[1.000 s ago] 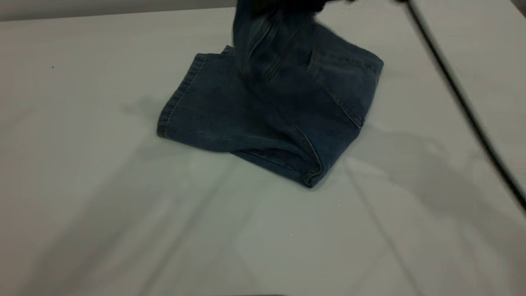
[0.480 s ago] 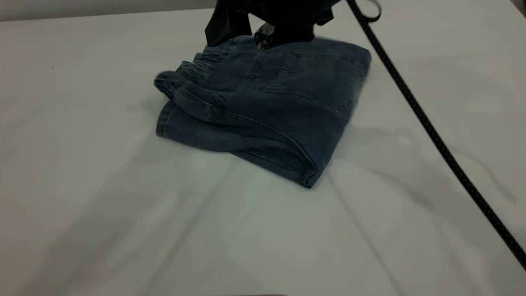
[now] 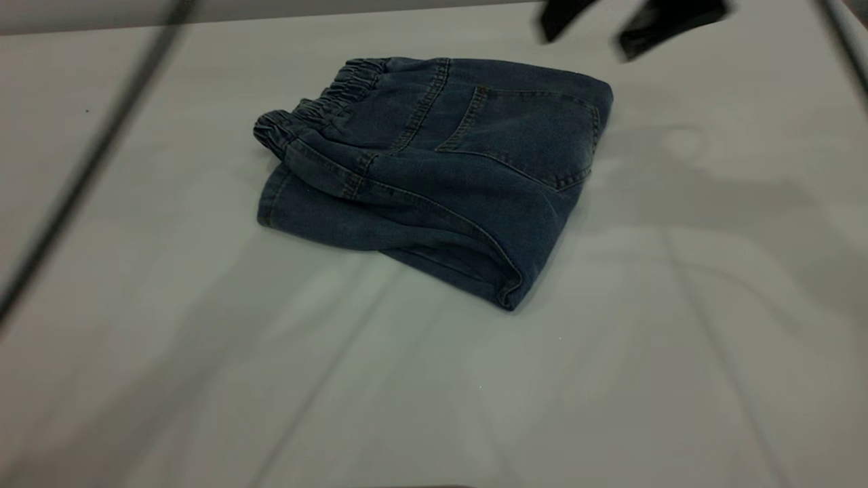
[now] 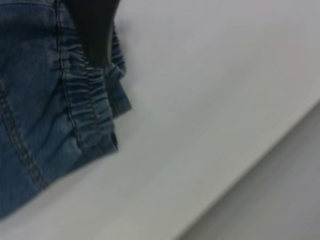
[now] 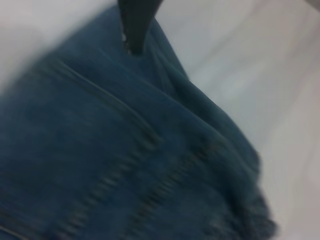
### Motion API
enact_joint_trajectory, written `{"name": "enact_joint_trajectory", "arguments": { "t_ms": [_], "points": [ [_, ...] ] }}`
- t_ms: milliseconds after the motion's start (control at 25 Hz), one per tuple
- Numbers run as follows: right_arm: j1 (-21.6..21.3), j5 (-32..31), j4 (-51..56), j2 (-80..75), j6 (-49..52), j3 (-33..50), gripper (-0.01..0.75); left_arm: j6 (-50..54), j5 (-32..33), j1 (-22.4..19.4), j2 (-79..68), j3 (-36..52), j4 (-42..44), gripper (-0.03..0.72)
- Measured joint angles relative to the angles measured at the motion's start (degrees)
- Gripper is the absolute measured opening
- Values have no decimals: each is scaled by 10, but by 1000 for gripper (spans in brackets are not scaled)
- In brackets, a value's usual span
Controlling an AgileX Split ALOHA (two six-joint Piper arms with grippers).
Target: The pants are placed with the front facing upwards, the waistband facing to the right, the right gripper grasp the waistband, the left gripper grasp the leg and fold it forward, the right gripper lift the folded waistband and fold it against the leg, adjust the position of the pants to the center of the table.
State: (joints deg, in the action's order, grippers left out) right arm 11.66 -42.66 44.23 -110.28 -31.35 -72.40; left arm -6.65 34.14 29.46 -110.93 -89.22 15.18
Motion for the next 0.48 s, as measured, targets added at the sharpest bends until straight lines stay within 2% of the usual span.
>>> {"name": "enact_joint_trajectory", "arguments": {
  "t_ms": [160, 480],
  "points": [
    [-31, -29, -10, 30, 3, 0, 559, -4, -27, 0, -88, 0, -11, 410],
    [-31, -40, -10, 45, 2, 0, 557, -4, -53, 0, -195, 0, -25, 410]
  ]
}}
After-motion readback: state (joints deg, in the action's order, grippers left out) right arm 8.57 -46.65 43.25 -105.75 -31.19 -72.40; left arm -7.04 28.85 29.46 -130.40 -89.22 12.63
